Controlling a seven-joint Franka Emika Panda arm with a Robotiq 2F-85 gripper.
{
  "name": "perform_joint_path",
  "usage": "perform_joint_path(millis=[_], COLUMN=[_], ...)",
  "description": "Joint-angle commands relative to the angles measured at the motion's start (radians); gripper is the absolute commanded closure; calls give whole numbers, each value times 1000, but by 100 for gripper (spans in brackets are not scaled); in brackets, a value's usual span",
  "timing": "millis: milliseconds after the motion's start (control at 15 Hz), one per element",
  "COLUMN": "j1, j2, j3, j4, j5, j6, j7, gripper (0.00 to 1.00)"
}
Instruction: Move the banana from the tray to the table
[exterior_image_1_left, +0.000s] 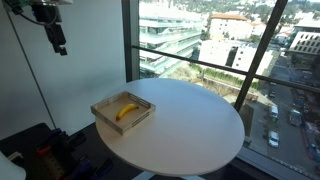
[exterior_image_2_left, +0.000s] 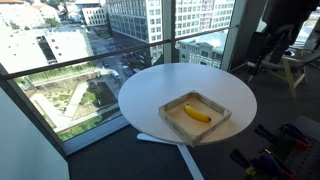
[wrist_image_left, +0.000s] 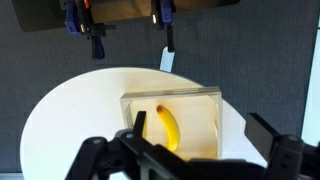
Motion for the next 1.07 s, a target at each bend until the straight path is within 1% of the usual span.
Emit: perform_joint_path(millis=[0, 667, 1000], j1=[-9, -35, -62], j2=[28, 97, 165], j3=[-31, -88, -105], j4=[18, 23, 23], j5=[-9, -11, -29], j6=[45, 151, 202], j7=[-13, -25, -24], gripper=[0, 0, 0])
